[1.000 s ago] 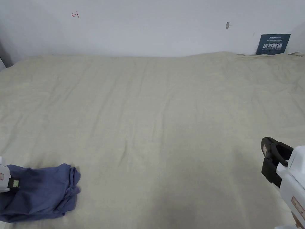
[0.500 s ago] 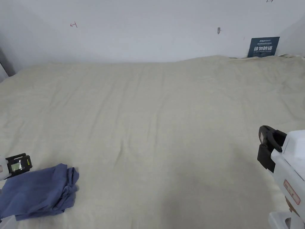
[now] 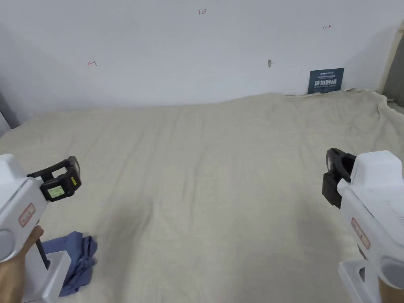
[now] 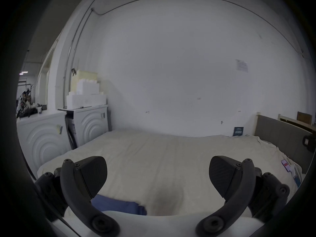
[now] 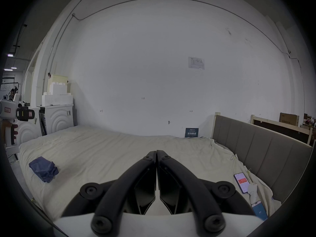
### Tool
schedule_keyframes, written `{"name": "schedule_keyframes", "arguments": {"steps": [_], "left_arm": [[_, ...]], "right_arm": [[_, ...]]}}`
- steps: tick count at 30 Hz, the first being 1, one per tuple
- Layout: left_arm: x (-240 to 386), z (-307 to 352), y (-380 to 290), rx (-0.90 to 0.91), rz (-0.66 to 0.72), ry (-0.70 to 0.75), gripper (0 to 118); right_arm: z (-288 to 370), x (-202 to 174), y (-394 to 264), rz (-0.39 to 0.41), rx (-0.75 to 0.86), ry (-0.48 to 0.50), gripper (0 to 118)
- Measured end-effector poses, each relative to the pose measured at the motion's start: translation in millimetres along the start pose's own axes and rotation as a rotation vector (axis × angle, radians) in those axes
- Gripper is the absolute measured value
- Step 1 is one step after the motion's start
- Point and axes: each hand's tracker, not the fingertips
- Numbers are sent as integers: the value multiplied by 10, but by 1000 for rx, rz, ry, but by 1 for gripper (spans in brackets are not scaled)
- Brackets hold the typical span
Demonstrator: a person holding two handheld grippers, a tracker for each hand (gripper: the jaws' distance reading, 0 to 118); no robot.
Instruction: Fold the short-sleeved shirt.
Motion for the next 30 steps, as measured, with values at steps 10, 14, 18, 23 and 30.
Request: {"name": "schedule_keyframes", "arguments": {"steps": [10, 14, 18, 23, 30], "left_arm": [[647, 189, -238, 158, -24, -53, 73], [796, 265, -333, 180, -4, -81, 23], [908, 276, -422, 156, -1, -134, 0], [1048, 302, -536, 155, -12, -146, 0], [1206, 305, -638, 152, -10, -153, 0]], "right_arm": [[230, 80, 106, -5, 42, -31, 0], [323, 63, 139, -12, 51, -49, 0], [384, 77, 141, -16, 59, -60, 0], [387, 138, 135, -24, 64, -73, 0], [397, 135, 146, -28, 69, -76, 0]]}}
